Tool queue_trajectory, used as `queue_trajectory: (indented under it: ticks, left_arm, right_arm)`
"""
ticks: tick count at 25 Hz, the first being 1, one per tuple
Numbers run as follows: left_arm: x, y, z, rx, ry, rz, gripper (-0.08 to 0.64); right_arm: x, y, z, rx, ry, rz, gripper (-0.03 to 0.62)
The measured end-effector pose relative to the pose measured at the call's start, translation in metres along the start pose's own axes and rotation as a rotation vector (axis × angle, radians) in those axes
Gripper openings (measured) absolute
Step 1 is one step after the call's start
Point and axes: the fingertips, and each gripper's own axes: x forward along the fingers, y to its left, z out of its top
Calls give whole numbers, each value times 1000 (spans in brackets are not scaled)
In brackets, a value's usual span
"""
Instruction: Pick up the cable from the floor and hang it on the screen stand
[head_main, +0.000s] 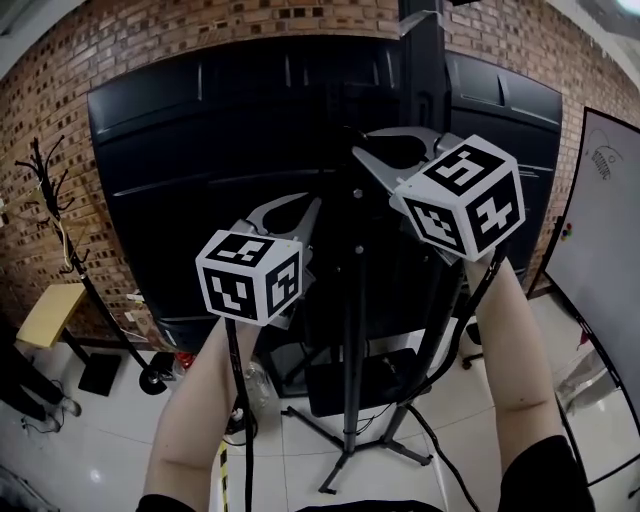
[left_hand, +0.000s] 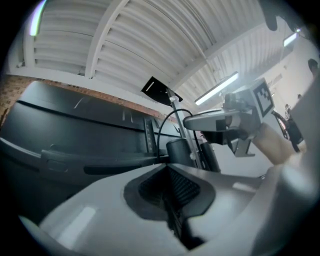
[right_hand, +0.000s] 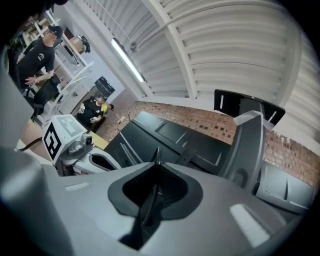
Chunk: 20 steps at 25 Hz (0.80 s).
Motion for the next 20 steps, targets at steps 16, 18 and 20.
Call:
queue_trajectory:
  ticks: [16,18,20]
  left_arm:
    - [20,-2,-3,-22,-6,19,5]
    - [21,0,-5,-29,-6,24,5]
    - [20,2,-5,-37,-13,29,5]
  right_arm:
    - [-26,-64,-63,144,76,-135,26]
    - [-28,-60,-74,158,90,-129,26]
    - [-30,-54,-84,167,106,-126,26]
